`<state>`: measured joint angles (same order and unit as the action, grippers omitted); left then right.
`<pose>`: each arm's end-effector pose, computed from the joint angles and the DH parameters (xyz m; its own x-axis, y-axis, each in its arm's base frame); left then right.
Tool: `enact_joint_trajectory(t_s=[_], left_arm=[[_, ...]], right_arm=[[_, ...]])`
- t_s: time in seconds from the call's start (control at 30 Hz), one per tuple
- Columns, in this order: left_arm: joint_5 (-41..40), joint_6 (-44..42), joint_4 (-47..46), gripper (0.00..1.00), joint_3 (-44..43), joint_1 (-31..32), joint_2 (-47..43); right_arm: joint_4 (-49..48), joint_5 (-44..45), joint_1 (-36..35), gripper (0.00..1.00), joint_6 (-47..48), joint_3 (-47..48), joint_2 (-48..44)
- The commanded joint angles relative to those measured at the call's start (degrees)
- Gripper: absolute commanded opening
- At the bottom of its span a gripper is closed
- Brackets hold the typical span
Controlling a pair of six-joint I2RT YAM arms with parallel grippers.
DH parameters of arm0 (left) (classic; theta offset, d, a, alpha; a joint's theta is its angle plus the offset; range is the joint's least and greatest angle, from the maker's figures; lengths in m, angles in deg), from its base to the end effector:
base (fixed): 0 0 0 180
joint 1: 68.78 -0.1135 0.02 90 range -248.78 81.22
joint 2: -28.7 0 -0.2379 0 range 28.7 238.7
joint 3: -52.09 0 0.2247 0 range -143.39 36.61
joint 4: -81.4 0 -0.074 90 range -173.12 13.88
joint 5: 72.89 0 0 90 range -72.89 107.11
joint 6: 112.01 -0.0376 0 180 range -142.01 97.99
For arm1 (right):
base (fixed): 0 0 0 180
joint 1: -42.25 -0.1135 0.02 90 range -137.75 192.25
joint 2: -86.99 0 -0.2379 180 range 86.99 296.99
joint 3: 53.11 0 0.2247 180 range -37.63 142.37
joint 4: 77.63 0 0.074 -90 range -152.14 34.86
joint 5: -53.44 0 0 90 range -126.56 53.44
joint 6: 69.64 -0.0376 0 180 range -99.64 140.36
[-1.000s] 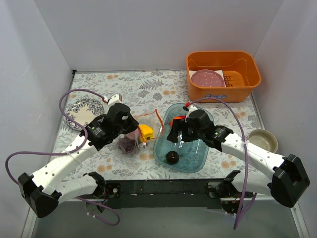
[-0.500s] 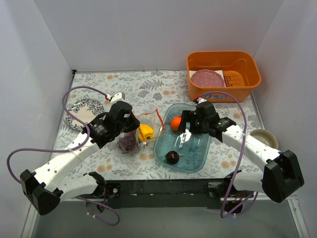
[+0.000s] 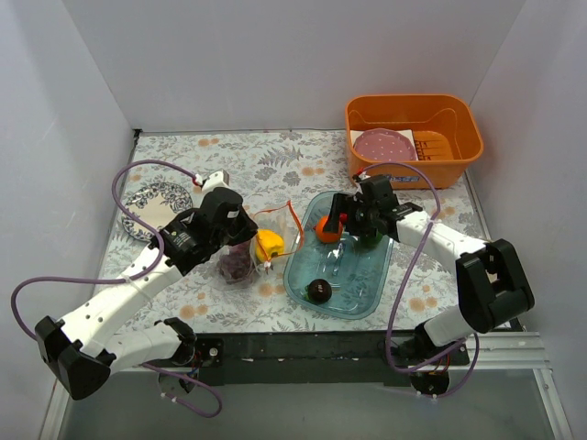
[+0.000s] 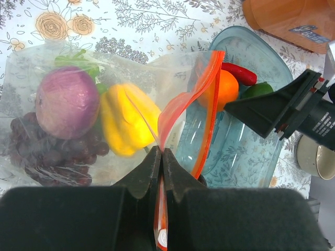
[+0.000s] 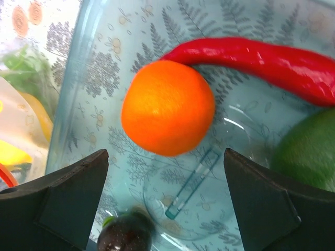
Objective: Place the food in the zip-top bag and seal the zipper
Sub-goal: Pick up the fake fruit from the bin.
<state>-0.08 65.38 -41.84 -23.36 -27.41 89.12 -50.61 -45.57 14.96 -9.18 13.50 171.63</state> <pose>0.1586 -0.1249 0.3055 -0.4881 -0.8418 -0.2305 -0.4778 0.4788 -0.7366 0.2550 0.1382 0.2022 -0.8189 0.1254 -0.5600 -0.1694 0.8795 0.4447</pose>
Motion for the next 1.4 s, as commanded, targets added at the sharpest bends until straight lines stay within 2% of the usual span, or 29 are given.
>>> enact_joint_trajectory(t_s=[0.0,0.1,0.3,0.53,0.8,0.9,1.0,1.37], left_arm=[[-1.27,-0.03,0.3,0.0,-1.47,-0.14,-1.8],[-1.27,0.49,0.38,0.0,-0.86,-0.14,-2.41],[-1.53,0.94,0.21,0.0,-0.42,-0.14,-2.77],[-0.83,0.67,-0.41,0.0,0.02,-0.14,-2.15],[-0.39,0.67,-1.11,0.0,0.55,-0.14,-1.98],[-0.21,0.23,-1.37,0.0,0.37,-0.14,-1.63],[-0.3,-0.29,-1.29,0.0,0.29,-0.14,-1.36],[0.58,-0.82,-0.41,0.0,0.38,-0.14,-1.27]], right_arm=[[-5.81,-1.88,1.18,0.98,0.62,3.18,2.19],[-8.98,-4.69,1.8,0.98,-0.34,3.18,3.77],[-6.43,-4.43,1.89,0.98,-1.13,6.34,8.25],[-6.78,-3.73,1.89,0.97,-1.57,6.35,9.4],[-7.14,-6.1,1.89,0.72,-0.26,5.55,9.75],[-6.35,-6.89,1.89,0.55,0.01,5.99,10.89],[-6.34,-7.94,1.89,0.5,0.1,6.08,11.6],[-8.02,-10.5,1.54,0.44,1.41,3.18,8.7]])
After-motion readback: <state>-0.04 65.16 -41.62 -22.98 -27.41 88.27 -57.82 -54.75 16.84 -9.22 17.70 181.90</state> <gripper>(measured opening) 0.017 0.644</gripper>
